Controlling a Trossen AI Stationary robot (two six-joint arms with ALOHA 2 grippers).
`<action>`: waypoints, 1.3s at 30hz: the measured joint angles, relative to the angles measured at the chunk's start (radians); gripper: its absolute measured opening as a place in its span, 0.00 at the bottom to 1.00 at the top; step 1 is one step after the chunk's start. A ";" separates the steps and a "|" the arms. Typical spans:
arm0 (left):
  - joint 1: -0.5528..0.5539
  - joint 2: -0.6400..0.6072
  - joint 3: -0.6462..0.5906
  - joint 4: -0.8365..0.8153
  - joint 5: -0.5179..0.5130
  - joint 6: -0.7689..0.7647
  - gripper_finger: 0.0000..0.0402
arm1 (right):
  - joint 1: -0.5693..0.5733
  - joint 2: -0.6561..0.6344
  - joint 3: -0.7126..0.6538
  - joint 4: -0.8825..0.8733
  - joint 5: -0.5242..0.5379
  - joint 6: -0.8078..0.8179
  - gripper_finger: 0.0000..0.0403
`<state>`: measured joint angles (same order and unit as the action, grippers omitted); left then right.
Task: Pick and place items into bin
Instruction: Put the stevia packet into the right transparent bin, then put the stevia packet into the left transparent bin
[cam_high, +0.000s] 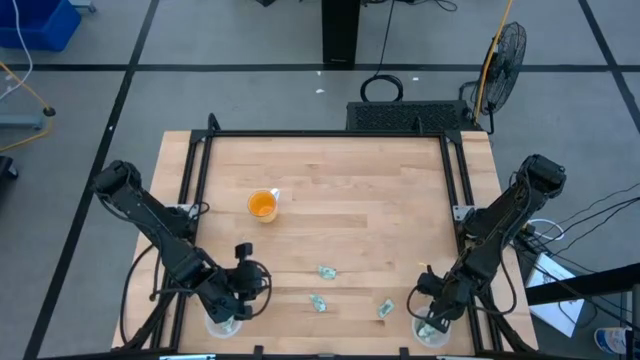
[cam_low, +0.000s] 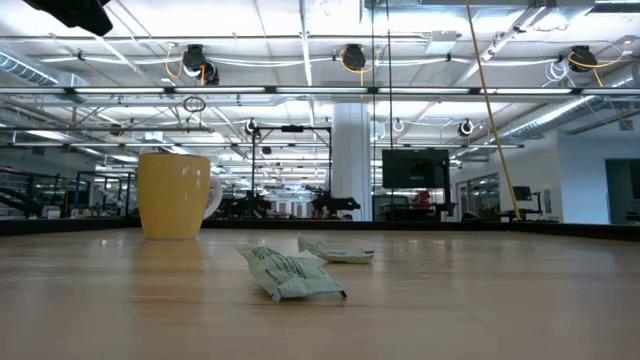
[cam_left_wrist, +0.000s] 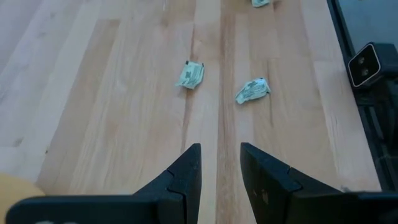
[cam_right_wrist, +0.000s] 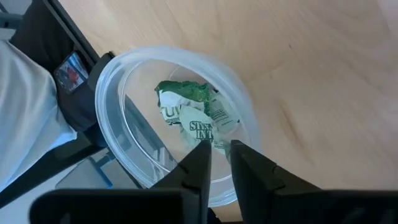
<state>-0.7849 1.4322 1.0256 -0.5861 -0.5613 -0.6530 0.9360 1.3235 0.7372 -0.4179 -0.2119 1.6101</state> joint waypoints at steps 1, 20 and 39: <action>0.000 0.000 0.000 0.000 0.000 0.007 0.29 | 0.000 0.000 0.000 0.000 0.000 -0.005 0.15; 0.090 0.000 0.000 0.015 -0.016 0.106 0.29 | -0.031 -0.001 0.000 0.206 -0.003 -0.063 0.16; 0.278 0.000 0.000 0.092 0.113 0.172 0.29 | -0.131 -0.002 0.000 0.263 0.004 -0.361 0.16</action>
<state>-0.5072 1.4321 1.0256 -0.4939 -0.4487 -0.4810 0.8045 1.3220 0.7372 -0.1546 -0.2078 1.2488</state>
